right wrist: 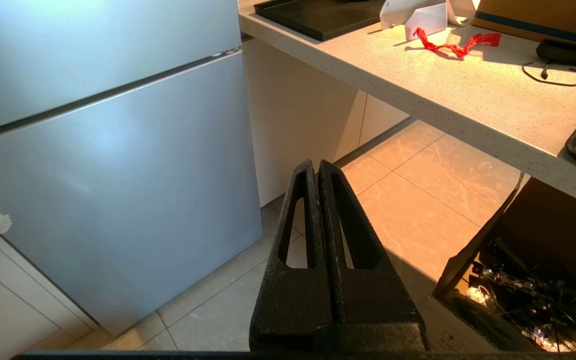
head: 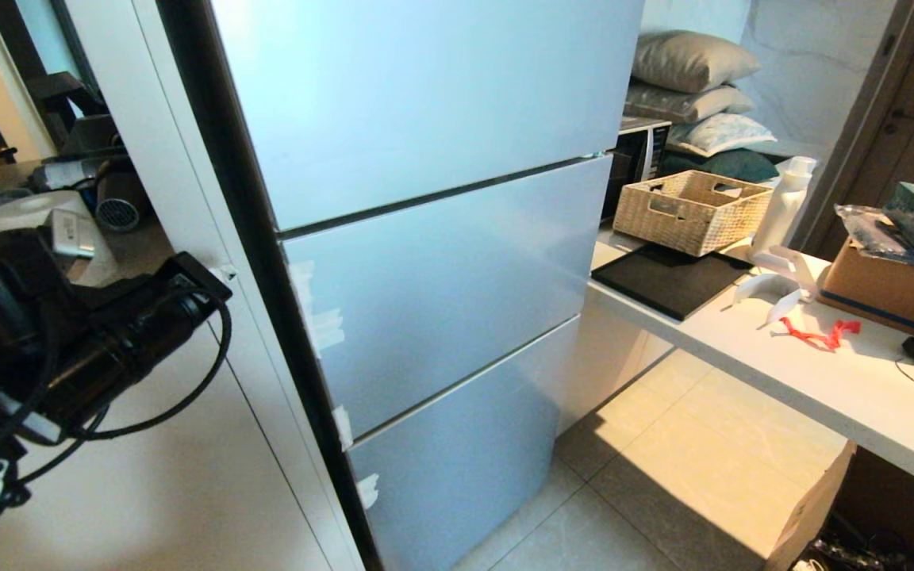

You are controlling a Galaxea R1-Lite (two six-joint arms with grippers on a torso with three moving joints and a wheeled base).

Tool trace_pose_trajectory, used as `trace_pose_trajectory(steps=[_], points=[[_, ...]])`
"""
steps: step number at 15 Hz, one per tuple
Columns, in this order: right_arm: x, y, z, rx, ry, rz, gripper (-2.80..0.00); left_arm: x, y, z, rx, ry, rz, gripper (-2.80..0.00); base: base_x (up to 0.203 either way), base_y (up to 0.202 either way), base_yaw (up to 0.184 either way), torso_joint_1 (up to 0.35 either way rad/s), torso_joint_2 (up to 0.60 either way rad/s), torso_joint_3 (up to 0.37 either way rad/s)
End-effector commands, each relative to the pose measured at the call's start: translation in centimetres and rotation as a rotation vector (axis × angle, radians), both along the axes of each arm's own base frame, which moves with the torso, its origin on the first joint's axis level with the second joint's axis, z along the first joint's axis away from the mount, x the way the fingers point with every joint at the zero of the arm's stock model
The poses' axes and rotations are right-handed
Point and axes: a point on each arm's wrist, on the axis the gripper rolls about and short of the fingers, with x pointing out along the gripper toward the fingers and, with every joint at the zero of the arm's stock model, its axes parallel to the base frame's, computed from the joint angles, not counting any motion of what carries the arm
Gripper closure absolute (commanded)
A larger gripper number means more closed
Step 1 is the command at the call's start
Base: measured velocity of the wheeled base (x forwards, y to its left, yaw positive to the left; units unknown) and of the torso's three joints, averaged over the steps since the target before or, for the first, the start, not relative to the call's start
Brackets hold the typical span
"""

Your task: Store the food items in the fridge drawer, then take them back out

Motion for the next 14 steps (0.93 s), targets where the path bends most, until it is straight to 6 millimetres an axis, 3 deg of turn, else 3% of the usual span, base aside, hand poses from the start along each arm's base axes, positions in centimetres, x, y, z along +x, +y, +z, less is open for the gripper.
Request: trace_pose_trajectory(steps=[1, 7, 14], points=[[0.0, 0.0, 0.0, 0.001, 0.001, 0.0, 0.0, 1.9, -0.5, -1.9, -0.018, 0.055, -0.006, 0.0, 0.0, 0.0, 0.0, 0.0, 0.0, 0.0], [0.0, 0.0, 0.0, 0.001, 0.001, 0.0, 0.0, 3.4, -2.0, -2.6, -0.05, 0.071, -0.049, 0.0, 0.0, 0.0, 0.0, 0.0, 0.0, 0.0], [0.0, 0.0, 0.0, 0.001, 0.001, 0.0, 0.0, 2.8, -4.6, -2.9, -0.071, 0.087, -0.135, 0.0, 0.0, 0.0, 0.0, 0.0, 0.0, 0.0]])
